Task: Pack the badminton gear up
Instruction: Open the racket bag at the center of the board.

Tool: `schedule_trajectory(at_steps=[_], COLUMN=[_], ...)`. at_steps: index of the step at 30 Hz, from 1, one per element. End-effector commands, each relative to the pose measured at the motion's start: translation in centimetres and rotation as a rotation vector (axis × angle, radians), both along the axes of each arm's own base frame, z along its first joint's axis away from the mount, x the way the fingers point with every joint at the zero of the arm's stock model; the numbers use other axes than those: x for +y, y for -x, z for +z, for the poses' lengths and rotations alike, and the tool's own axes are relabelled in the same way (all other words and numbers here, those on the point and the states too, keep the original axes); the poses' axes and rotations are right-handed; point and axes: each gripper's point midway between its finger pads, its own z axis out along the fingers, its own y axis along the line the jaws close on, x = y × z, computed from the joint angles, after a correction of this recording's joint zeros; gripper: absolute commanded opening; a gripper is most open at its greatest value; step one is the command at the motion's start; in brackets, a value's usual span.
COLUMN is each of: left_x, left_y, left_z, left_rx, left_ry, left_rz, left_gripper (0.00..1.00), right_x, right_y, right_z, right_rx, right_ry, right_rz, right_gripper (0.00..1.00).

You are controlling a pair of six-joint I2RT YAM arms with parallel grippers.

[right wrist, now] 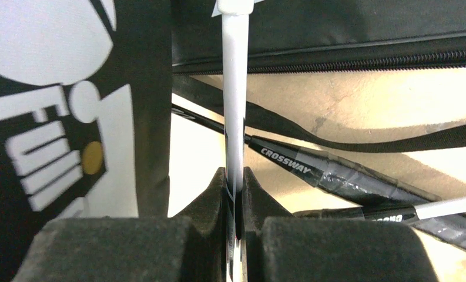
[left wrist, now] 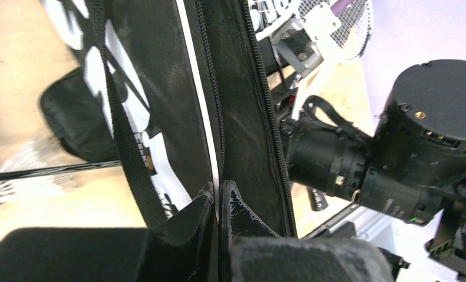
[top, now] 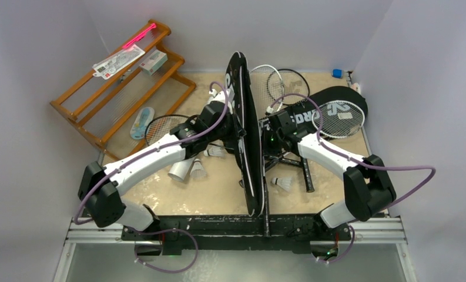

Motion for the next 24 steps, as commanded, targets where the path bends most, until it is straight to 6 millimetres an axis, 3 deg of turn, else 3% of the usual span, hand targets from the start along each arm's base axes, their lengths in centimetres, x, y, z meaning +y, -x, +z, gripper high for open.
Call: schedule_trajectory(at_steps=[1,9,24], left_x=[3.4,7.1,7.1], left_y=[0.8,1.1,0.8], left_z=[1.3,0.9,-0.5], left_rx=[-0.069,-0.114,-0.112], left_ry=[-0.126,-0.33,-0.391], left_rz=[0.003,0.006,-0.023], left_gripper=[0.0,0.0,0.0], right_x=[-0.3,-1.4,-5.9], right_y=[-0.6,-0.3,0.2], right_z=[2.4,2.9,4.7], right_rx=[-0.061,-0.042,-0.051], right_ry=[0.009,0.059,0.212], right_rz=[-0.01,-0.041,-0.197], right_gripper=[0.0,0.0,0.0])
